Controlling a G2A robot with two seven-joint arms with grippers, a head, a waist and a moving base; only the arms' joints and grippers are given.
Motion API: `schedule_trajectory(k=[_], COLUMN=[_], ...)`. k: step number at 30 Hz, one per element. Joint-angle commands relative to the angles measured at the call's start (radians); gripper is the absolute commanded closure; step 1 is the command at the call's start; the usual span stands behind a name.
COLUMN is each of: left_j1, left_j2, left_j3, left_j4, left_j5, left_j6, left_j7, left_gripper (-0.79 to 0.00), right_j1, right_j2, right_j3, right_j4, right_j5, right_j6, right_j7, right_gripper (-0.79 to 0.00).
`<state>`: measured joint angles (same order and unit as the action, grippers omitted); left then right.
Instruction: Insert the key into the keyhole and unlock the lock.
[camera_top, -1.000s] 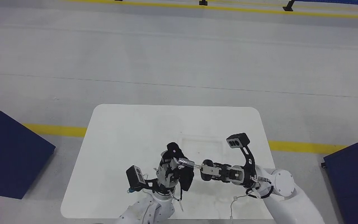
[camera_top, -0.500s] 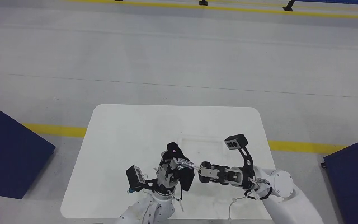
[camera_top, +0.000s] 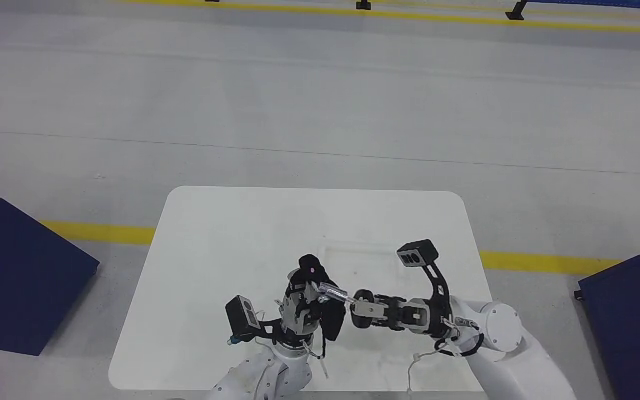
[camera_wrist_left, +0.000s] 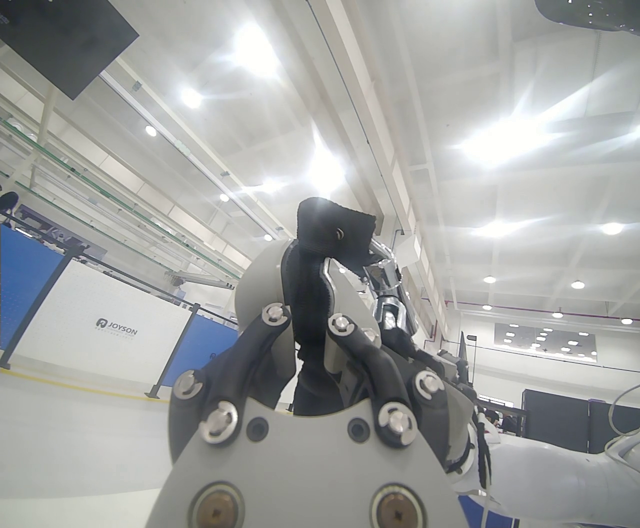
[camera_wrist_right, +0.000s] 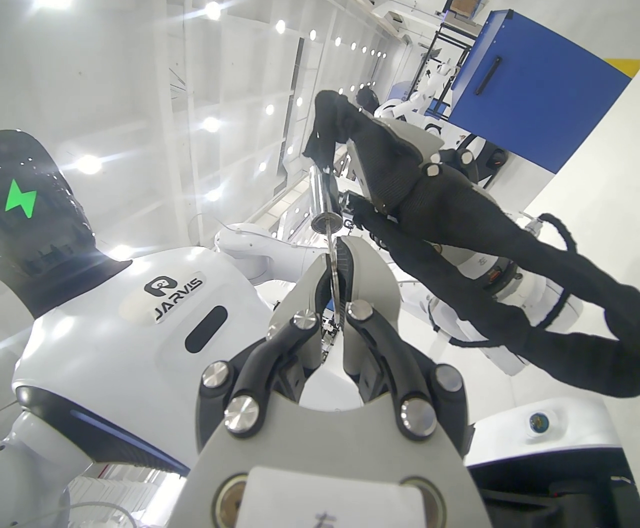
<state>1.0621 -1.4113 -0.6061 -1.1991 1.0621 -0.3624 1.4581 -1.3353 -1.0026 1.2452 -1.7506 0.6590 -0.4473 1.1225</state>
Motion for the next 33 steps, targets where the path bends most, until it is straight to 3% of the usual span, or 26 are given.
schedule_trajectory(k=[1, 24, 33], left_j1=[0.0, 0.0, 0.051], left_j2=[0.0, 0.0, 0.003], left_j3=[0.0, 0.0, -0.051], left_j4=[0.0, 0.0, -0.07], left_j5=[0.0, 0.0, -0.006], left_j6=[0.0, 0.0, -0.023], left_j7=[0.0, 0.0, -0.089], left_gripper=[0.0, 0.0, 0.0], right_j1=[0.003, 0.003, 0.0], right_j2=[-0.001, -0.009, -0.011], right_j3=[0.003, 0.008, 0.012], right_j4=[0.0, -0.006, -0.009], right_j5=[0.004, 0.017, 0.017], right_j6=[-0.003, 0.008, 0.011], right_j7=[-0.008, -0.006, -0.003], right_gripper=[0.0, 0.0, 0.0])
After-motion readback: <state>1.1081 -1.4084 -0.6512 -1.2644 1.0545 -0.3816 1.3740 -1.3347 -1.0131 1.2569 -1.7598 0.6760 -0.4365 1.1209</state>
